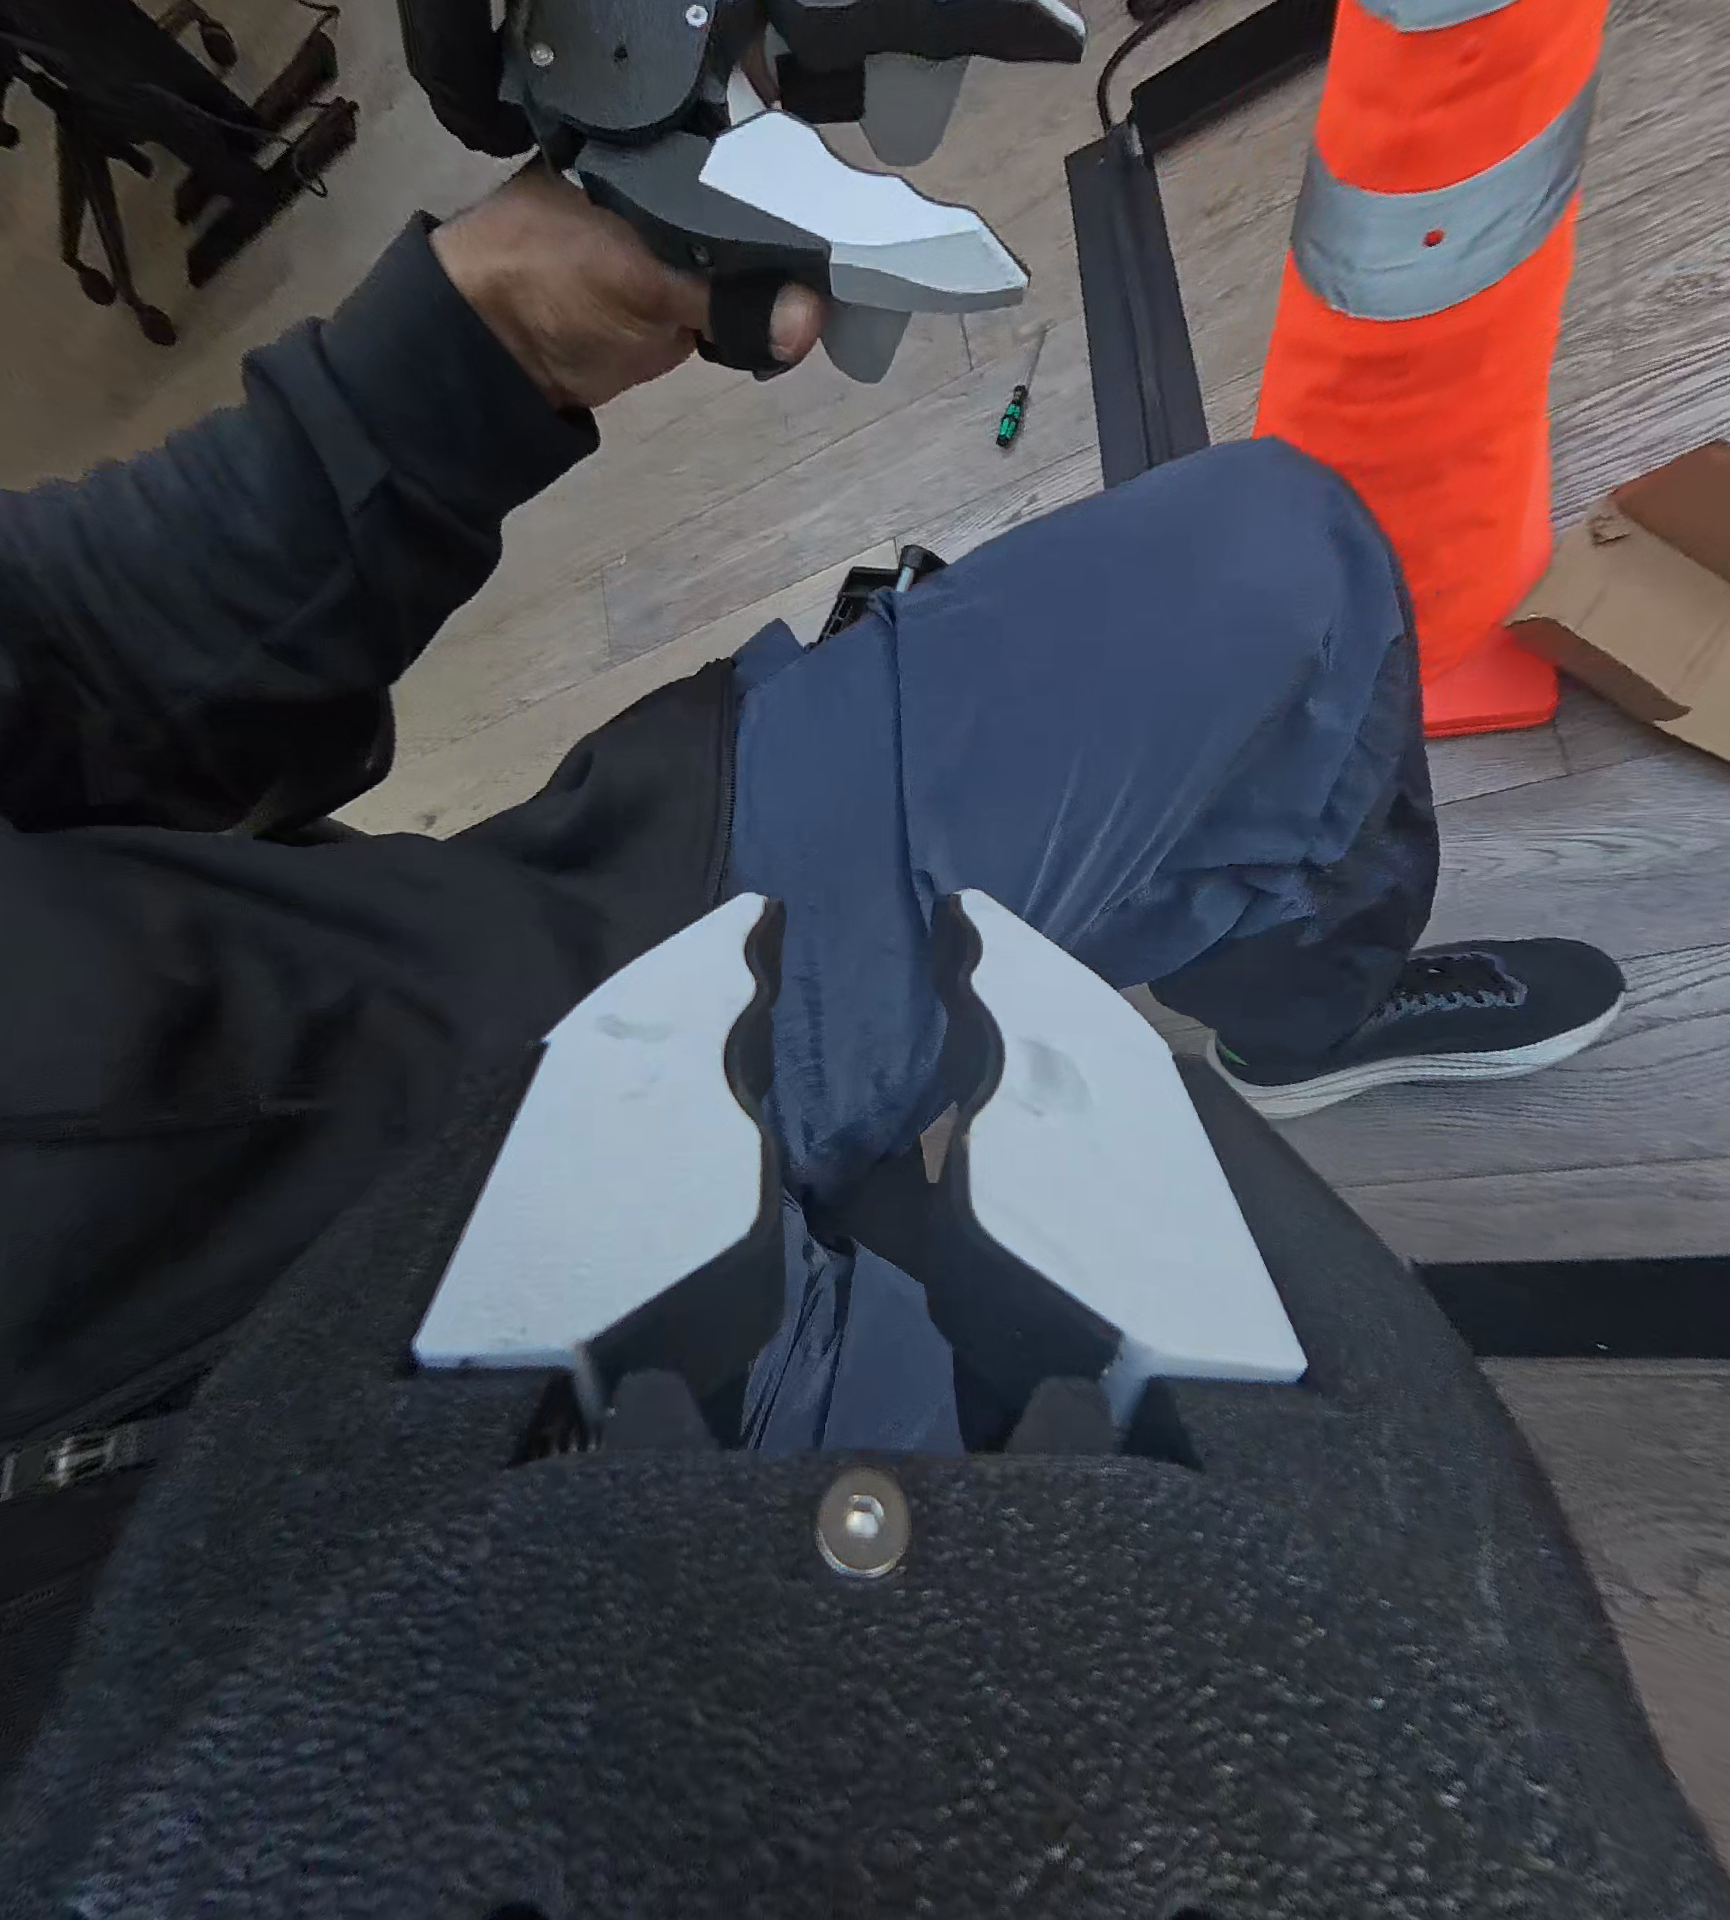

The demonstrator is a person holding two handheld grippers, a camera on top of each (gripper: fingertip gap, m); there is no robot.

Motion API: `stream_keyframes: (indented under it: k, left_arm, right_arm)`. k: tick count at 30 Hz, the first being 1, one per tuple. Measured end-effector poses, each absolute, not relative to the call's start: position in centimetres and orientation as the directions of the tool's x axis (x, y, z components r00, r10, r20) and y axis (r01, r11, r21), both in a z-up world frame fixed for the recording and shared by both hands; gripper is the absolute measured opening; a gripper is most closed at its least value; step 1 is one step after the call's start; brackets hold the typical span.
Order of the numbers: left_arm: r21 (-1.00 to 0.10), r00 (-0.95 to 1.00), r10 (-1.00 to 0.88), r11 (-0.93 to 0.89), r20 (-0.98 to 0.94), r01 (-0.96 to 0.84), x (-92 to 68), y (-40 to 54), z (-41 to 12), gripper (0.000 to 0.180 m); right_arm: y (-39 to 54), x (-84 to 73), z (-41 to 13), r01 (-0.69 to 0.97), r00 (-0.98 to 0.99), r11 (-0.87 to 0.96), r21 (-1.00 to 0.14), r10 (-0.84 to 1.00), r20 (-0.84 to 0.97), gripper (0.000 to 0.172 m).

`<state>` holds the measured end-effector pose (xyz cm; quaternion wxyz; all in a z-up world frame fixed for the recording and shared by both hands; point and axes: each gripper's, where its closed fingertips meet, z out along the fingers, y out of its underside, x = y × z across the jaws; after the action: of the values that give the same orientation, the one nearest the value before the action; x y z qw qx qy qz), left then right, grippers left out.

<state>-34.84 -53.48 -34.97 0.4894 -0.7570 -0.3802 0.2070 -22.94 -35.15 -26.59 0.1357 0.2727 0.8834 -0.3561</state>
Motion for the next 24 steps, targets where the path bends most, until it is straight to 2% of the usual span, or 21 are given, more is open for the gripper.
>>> stream_keyframes:
  k: [10, 17, 24]
  left_arm:
    - [-0.888, 0.561, 0.826, -0.225, 0.044, 0.401, -25.6, -56.7, -36.4, 0.068]
    - [-0.885, 0.639, 0.764, -0.232, 0.09, 0.402, -21.9, -53.3, -37.8, 0.067]
    - [-0.888, 0.75, 0.649, -0.266, 0.123, 0.376, -24.7, -43.6, -39.1, 0.065]
  right_arm:
    - [-40.0, -12.2, -36.4, 0.714, -0.694, 0.491, -0.498, 0.409, -0.592, 0.024]
    - [-39.2, -7.5, -44.2, 0.75, -0.66, 0.483, -0.453, 0.497, -0.563, 0.022]
    - [-37.3, -6.2, -44.7, 0.726, -0.687, 0.443, -0.526, 0.498, -0.529, 0.016]
